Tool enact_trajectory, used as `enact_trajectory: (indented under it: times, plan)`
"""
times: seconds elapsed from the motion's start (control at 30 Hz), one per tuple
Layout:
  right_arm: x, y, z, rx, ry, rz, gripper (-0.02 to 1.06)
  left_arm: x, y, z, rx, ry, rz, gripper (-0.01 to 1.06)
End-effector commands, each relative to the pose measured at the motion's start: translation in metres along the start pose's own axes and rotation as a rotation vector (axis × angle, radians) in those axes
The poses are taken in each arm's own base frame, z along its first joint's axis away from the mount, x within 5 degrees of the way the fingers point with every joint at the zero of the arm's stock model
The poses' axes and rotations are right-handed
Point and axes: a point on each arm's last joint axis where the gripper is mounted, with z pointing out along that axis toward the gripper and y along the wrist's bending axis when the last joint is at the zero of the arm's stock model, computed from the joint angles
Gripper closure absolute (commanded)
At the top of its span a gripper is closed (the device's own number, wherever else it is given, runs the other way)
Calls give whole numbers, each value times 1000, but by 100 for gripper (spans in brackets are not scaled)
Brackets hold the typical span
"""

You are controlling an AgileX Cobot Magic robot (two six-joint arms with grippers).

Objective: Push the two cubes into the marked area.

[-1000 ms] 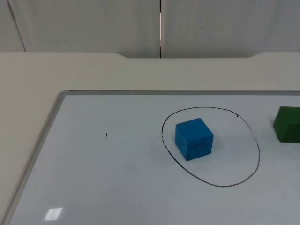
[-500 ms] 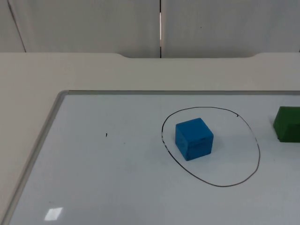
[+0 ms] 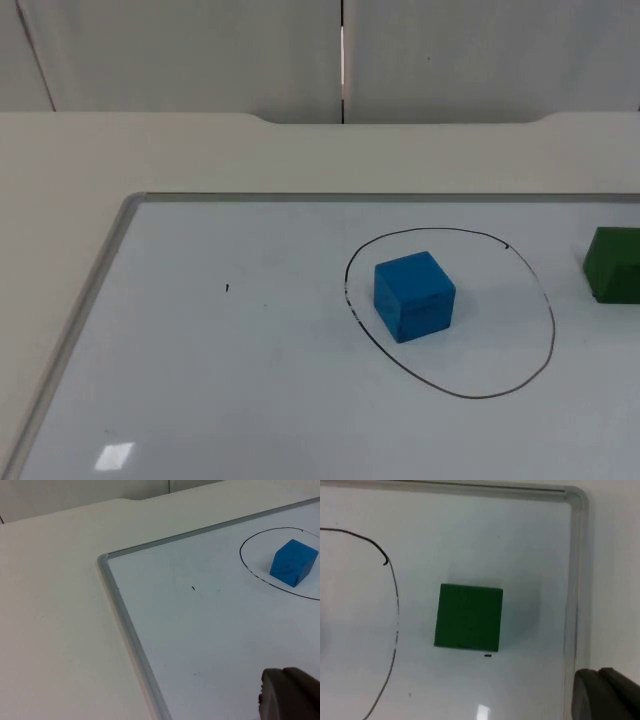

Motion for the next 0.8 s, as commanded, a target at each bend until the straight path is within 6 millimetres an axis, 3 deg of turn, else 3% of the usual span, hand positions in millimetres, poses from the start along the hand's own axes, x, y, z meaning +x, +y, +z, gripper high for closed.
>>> enact_trajectory:
  times: [0.0,0.5,0.77]
  plan:
    - [-6,-2,5,7,-36,-1,105,2,0,1,-5,5,1,105]
    - [-6,-3,78,7,-67,-9,105,2,0,1,-5,5,1,105]
    - [1,-3,105,6,-52,0,105,2,0,1,-5,5,1,105]
